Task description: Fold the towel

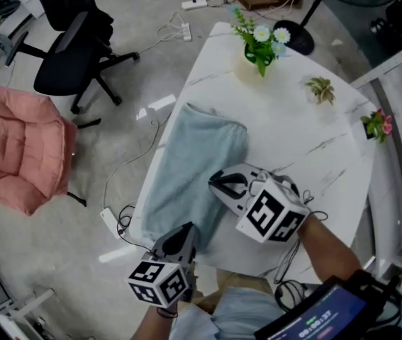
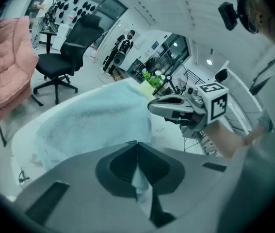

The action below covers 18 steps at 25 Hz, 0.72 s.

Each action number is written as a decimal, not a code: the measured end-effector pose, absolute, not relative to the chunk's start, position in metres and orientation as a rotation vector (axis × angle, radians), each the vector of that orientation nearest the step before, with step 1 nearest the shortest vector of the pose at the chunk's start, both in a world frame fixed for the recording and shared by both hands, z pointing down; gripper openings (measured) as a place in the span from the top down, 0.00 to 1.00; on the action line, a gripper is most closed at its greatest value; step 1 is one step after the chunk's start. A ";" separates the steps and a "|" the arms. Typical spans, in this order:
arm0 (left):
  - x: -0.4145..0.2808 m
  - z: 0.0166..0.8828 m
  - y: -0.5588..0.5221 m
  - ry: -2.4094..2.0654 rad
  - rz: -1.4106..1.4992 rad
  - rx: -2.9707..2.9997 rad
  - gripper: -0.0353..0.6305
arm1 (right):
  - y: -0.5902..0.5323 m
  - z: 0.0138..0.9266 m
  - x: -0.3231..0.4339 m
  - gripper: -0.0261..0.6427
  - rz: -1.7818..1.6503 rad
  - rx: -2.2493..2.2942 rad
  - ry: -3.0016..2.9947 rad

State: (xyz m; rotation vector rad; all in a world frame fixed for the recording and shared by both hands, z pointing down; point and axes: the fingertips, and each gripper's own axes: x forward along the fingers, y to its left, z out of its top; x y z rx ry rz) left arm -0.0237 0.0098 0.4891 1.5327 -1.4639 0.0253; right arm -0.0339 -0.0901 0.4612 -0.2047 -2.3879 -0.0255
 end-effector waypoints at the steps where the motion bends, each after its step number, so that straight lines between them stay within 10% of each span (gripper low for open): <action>1: -0.022 0.498 0.014 -1.449 0.032 1.523 0.93 | -0.073 0.470 -0.032 0.93 -0.032 -0.205 -2.363; 18: -0.109 0.511 0.042 -1.425 0.033 1.530 0.94 | 0.049 0.508 -0.022 0.93 -0.027 0.031 -2.267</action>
